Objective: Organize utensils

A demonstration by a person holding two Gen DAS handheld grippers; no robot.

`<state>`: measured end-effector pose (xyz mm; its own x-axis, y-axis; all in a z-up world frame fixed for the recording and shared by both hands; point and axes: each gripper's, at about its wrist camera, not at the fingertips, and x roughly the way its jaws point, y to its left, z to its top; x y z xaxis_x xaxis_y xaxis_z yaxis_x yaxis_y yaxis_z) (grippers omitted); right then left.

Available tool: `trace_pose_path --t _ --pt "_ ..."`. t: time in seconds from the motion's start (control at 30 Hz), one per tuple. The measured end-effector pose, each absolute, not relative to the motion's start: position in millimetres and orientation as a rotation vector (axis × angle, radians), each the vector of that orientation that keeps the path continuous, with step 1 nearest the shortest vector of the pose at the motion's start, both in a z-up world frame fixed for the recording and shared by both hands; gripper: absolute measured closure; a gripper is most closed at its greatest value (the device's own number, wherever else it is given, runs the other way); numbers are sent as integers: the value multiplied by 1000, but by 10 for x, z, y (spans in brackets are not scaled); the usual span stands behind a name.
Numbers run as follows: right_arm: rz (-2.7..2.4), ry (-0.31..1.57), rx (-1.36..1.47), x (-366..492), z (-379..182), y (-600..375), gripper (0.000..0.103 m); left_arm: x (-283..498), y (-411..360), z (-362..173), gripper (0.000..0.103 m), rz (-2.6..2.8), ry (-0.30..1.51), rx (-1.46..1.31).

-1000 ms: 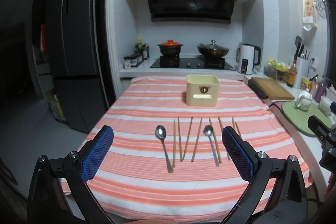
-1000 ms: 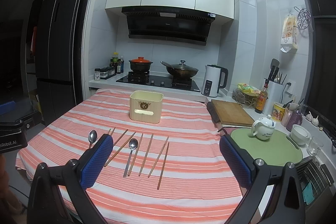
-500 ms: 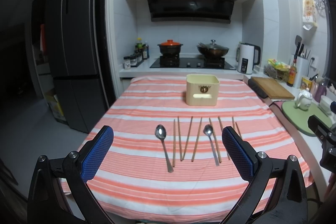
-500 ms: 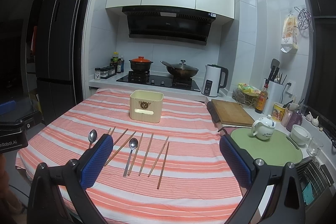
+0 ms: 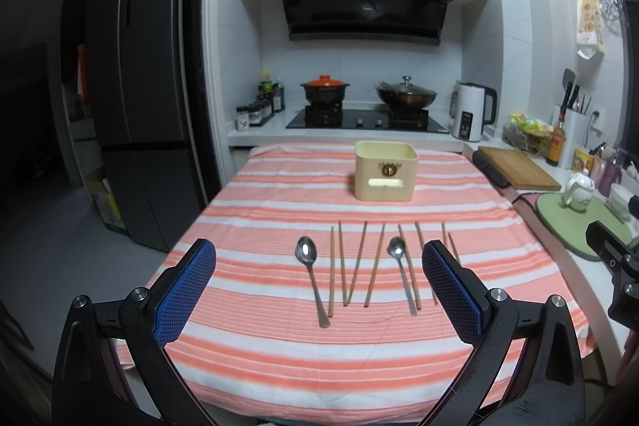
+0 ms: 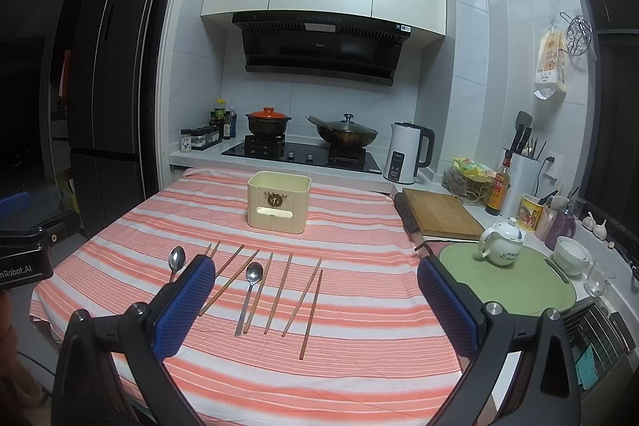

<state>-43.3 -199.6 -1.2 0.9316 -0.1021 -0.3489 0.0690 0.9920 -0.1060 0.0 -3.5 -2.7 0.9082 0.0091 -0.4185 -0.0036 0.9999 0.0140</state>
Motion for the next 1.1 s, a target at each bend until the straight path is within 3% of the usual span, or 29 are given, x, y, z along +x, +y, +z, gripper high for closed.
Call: trace_pose_path --t 1.1 --pt "-73 382 -94 -401 -53 -1969 0 -6 -7 -55 0 11 442 12"
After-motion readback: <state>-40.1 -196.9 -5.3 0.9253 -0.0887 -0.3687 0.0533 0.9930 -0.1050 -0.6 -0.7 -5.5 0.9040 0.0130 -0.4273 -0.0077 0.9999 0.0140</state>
